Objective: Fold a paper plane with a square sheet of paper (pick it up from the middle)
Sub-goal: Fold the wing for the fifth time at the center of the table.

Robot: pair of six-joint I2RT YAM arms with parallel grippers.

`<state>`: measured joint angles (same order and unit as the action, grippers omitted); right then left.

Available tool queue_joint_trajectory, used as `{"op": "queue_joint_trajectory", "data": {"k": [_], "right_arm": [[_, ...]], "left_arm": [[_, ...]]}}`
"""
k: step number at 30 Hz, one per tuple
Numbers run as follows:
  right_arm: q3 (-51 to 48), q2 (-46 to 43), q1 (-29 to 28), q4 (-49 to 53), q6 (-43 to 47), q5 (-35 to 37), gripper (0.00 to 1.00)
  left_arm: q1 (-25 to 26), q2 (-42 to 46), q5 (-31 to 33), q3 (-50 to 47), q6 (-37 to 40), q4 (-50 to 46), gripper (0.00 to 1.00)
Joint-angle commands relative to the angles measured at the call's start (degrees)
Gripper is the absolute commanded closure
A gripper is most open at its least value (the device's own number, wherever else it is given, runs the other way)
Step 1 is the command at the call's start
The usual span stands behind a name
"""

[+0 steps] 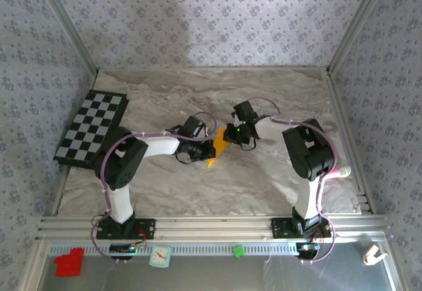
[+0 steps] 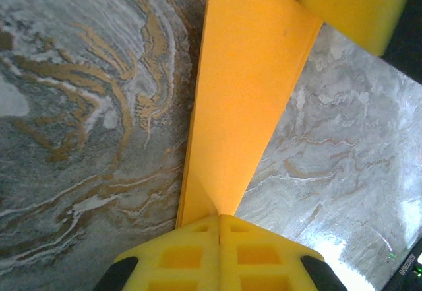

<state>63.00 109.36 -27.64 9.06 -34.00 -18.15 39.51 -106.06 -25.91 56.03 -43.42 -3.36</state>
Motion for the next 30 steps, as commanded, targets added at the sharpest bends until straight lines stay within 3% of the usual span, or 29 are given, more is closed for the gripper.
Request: {"op": "queue_joint_trajectory", "data": {"k": [1, 8, 17, 30], "right_arm": [[-3.1, 1.2, -0.1, 2.5, 1.4, -1.9, 0.87], [-3.2, 0.3, 0.1, 1.3, 2.1, -3.8, 0.87], [-3.1, 0.6, 1.1, -0.1, 3.1, -3.5, 0.87], [1.3, 3.8, 13.0, -3.5, 1.6, -3.0, 0.87]], "left_arm": [[0.0, -0.4, -0.8, 3.1, -0.4, 0.4, 0.9], [-0.1, -5.3, -0.6, 6.7, -1.1, 0.1, 0.89], [0.0, -7.8, 2.1, 5.8, -0.9, -7.7, 0.99], [0.1, -7.7, 2.4, 2.7, -2.1, -9.1, 1.0]]}}
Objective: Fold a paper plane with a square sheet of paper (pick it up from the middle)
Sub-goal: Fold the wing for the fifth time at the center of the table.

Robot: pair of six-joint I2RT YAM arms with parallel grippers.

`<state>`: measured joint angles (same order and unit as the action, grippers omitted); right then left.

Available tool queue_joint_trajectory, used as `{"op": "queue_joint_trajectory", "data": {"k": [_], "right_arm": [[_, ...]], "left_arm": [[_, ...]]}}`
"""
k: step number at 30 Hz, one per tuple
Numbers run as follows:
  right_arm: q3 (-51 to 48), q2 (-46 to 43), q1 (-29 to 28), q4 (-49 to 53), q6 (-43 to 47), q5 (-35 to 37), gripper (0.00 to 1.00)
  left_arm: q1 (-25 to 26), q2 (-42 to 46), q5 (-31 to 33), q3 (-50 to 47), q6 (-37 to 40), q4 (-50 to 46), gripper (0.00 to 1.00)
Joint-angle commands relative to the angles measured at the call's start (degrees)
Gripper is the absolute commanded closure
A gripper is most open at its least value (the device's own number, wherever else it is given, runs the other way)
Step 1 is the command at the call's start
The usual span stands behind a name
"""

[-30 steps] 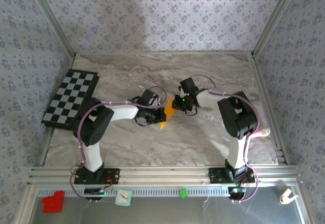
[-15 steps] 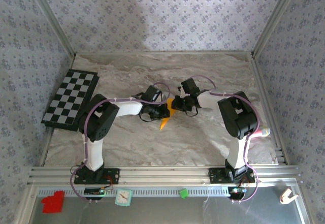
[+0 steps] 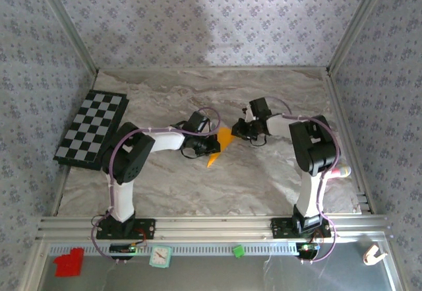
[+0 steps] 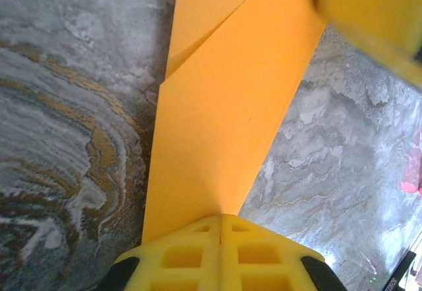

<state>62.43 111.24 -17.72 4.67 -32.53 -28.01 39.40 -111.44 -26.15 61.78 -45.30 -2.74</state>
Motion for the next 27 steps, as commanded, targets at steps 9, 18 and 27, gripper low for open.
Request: {"op": "queue_joint_trajectory", "data": {"k": [9, 18, 27], "right_arm": [[-1.1, -10.4, 1.4, 4.7, 2.2, 10.0, 0.85], [-3.9, -8.8, -8.0, 1.0, -2.7, 2.5, 0.87], [-4.0, -1.8, -8.9, -0.7, -5.4, -0.6, 0.91]], "left_arm": [[0.4, -2.0, 1.5, -0.7, 0.9, -9.9, 1.0], [0.5, -1.5, 0.5, -0.3, 0.8, -8.1, 1.0], [0.4, 0.6, -1.3, -1.7, 1.7, -4.2, 0.98]]}}
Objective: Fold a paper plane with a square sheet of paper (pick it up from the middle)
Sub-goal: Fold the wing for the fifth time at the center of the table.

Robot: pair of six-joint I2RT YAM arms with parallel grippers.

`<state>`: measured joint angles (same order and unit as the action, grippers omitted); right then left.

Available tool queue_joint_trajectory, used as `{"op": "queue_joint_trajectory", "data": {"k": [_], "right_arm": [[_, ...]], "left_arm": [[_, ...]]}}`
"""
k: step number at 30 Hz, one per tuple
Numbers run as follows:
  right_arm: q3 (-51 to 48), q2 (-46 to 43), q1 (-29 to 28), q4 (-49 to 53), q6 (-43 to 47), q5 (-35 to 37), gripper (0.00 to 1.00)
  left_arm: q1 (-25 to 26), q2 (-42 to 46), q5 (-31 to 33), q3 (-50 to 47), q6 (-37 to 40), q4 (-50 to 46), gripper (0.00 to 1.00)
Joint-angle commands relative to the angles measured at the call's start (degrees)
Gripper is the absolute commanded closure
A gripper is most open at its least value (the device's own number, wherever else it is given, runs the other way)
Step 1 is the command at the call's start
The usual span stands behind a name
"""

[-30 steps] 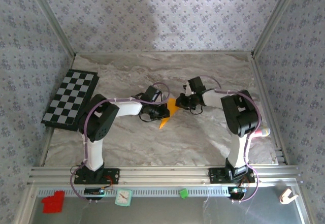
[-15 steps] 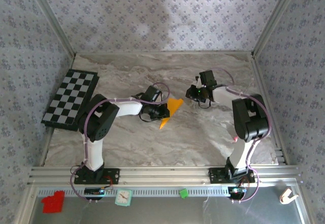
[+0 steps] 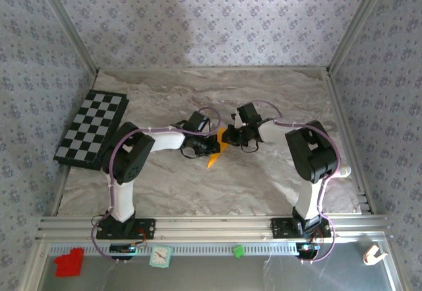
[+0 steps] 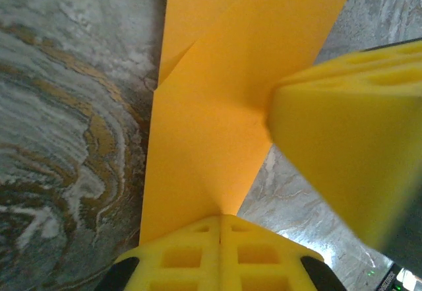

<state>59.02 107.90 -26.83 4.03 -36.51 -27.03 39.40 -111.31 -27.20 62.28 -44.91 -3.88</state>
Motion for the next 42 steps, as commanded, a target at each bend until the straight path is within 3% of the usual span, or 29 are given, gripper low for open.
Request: {"op": "queue_joint_trajectory", "data": {"k": [1, 11, 21, 28, 33, 42], "right_arm": [[-0.6, 2.1, 0.3, 0.2, -1.3, -1.3, 0.91], [1.3, 6.1, 1.3, 5.5, -0.7, 1.8, 0.92], [3.1, 6.7, 1.4, 6.9, -0.1, 2.1, 0.92], [5.6, 2.3, 0.7, 10.0, 2.9, 1.3, 0.89], [8.4, -3.7, -1.9, 16.3, 4.9, 5.1, 0.75], [14.5, -7.2, -8.5, 30.1, -1.0, 22.7, 0.48]], "left_arm": [[0.4, 1.0, -0.6, -2.6, 1.6, -2.2, 0.97], [1.0, 6.3, -3.8, -8.4, 8.7, -1.9, 0.87], [3.2, 11.2, -2.5, -13.5, 12.2, -6.3, 0.9], [2.8, 17.8, -0.8, -13.3, 14.4, -11.0, 0.9], [-1.3, 25.0, 2.9, -13.1, 12.8, -11.5, 0.77], [-13.5, 36.6, 12.2, -14.1, 9.8, -17.3, 0.43]]}}
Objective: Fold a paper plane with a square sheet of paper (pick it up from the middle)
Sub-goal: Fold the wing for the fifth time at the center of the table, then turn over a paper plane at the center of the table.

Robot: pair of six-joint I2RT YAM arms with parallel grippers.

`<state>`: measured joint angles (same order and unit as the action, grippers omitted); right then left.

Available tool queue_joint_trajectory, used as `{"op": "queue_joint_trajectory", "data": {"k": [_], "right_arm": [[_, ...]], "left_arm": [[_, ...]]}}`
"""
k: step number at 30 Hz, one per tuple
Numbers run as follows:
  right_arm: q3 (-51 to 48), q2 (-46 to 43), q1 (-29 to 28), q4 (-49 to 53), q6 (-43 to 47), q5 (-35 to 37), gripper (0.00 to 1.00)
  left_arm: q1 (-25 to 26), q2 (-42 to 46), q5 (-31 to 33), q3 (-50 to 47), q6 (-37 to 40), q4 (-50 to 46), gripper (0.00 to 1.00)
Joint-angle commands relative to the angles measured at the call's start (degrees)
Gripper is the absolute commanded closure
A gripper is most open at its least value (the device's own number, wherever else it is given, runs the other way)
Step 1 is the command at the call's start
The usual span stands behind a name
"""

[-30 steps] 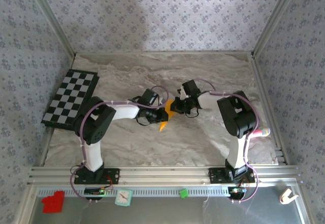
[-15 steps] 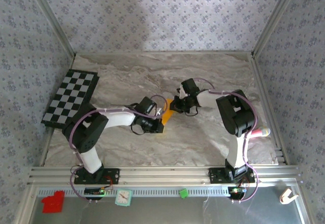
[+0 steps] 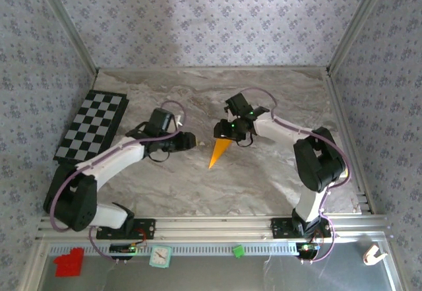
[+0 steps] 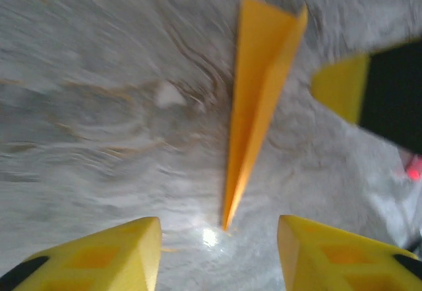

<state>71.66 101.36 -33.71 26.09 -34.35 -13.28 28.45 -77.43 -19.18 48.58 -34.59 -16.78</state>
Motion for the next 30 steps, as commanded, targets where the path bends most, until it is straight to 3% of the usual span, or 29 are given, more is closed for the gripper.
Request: {"op": "queue_joint_trajectory", "data": {"k": [1, 7, 17, 24, 30], "right_arm": [[2.7, -0.4, -2.6, 10.0, -5.1, 11.3, 0.45], [7.8, 3.7, -7.4, 15.5, -14.9, 21.1, 0.36], [16.5, 13.1, -10.1, 21.5, -23.3, 24.6, 0.35], [18.5, 15.1, -11.1, 26.9, -27.5, 30.1, 0.37], [18.6, 15.5, -11.2, 28.1, -28.0, 30.3, 0.45]], "left_arm": [[-3.9, 3.7, 5.0, -0.3, -0.4, -5.3, 0.39], [-10.1, 7.0, 6.9, 0.3, 2.9, -8.1, 0.15], [-15.6, 8.3, 4.8, -0.3, 4.0, -7.7, 0.01], [-15.9, 8.1, 4.0, -0.6, 4.2, -7.2, 0.0], [-15.9, 7.4, 3.4, -0.6, 4.2, -7.3, 0.0]]}}
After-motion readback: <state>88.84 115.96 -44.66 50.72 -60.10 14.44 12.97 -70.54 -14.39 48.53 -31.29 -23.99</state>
